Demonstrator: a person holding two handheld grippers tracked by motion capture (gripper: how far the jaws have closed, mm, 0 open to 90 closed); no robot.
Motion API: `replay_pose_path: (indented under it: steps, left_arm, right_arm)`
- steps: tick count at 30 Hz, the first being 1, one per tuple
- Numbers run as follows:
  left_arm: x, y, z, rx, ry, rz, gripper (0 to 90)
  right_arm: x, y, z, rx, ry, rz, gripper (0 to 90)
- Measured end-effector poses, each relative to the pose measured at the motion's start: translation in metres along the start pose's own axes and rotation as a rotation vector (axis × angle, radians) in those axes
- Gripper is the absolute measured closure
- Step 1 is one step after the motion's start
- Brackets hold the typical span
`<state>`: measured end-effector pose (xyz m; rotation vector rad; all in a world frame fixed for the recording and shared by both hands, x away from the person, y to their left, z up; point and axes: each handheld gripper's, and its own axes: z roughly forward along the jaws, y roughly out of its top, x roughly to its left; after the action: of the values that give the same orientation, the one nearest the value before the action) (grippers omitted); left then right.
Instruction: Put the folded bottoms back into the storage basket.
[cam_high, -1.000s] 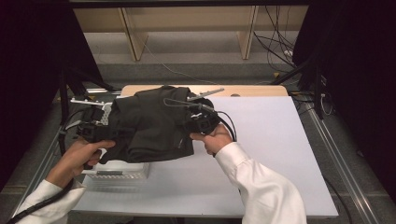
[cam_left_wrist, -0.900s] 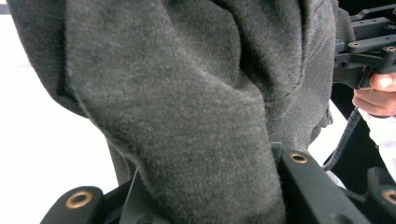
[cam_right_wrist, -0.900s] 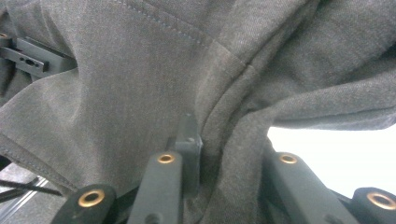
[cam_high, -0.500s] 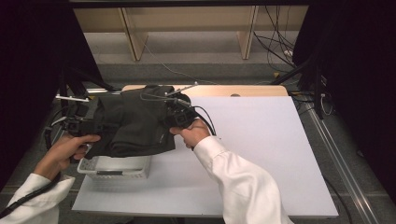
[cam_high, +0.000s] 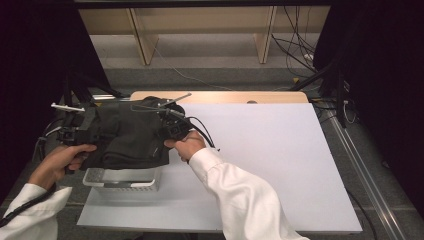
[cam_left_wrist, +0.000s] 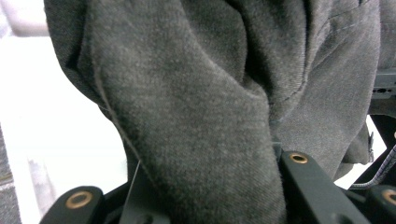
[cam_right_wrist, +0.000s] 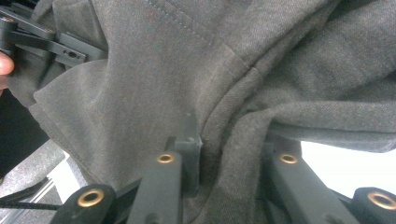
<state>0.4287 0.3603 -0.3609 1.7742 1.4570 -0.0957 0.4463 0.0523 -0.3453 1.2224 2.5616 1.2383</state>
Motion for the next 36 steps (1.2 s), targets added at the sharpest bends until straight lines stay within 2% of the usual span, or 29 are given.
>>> replay_pose_path:
  steps: [13, 17, 26, 34, 36]
  left_arm:
    - [-0.003, -0.002, -0.032, -0.015, 0.033, -0.002, 67.4]
    - [-0.003, -0.002, -0.037, -0.015, 0.043, 0.001, 67.4]
    - [0.005, -0.006, -0.017, 0.035, 0.046, -0.033, 67.3]
    - [0.013, -0.002, 0.004, 0.065, 0.088, -0.072, 65.7]
    - [0.015, -0.002, 0.012, 0.076, 0.115, -0.088, 65.4]
  right_arm:
    - [0.018, 0.009, 0.003, -0.02, 0.048, -0.013, 74.2]
    - [0.022, 0.009, 0.005, -0.021, 0.054, -0.011, 74.1]
    - [0.014, -0.001, 0.016, 0.013, 0.047, 0.011, 73.9]
    - [0.003, -0.006, 0.029, 0.041, 0.031, 0.056, 72.6]
    - [0.002, -0.006, 0.032, 0.049, 0.018, 0.057, 71.9]
